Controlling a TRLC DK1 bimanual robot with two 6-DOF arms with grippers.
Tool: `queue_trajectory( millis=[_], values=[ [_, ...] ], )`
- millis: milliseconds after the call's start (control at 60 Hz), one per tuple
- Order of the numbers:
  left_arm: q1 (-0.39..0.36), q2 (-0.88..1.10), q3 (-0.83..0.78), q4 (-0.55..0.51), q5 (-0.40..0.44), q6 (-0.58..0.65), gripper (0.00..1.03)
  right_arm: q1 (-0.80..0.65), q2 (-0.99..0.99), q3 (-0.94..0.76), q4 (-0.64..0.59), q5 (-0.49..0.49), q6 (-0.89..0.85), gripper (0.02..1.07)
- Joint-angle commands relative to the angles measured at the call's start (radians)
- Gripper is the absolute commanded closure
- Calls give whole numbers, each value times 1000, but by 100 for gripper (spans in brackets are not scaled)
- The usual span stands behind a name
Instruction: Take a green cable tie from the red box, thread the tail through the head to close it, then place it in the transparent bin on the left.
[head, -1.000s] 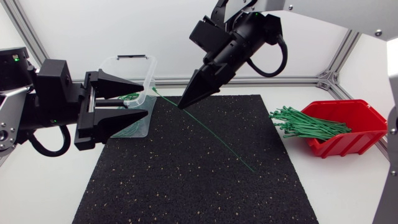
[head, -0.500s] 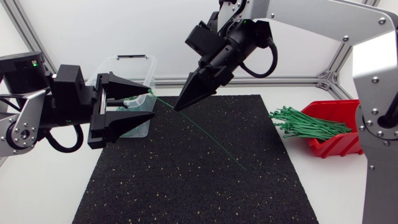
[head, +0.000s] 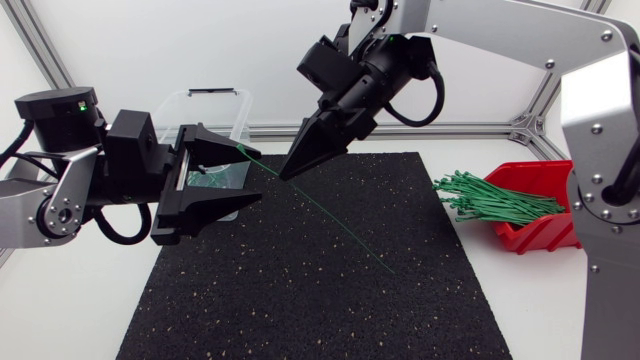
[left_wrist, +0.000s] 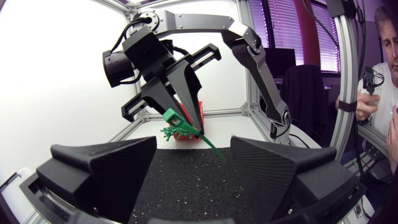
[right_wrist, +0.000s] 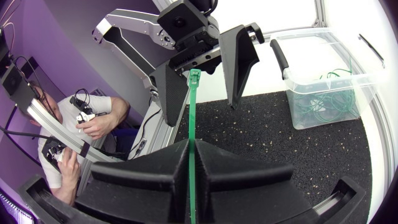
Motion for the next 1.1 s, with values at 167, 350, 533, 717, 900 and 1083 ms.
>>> queue_trajectory(
  millis=[167, 350, 533, 717, 900, 1083],
  values=[
    [-5, 49, 70, 26, 70, -30, 28, 15, 34, 3, -44, -17, -50, 101],
    [-2, 78, 84, 45, 114, -32, 34, 17, 35, 9, -48, -25, -60, 101],
    [11, 108, 92, 70, 140, -30, 40, 17, 31, 8, -54, -26, -62, 101],
    [28, 122, 104, 79, 160, -30, 52, 9, 28, 5, -60, -28, -68, 101],
    [28, 135, 113, 85, 166, -30, 57, 11, 28, -3, -60, -29, -74, 101],
    [32, 142, 112, 87, 166, -30, 57, 6, 28, -3, -62, -34, -79, 101]
  ],
)
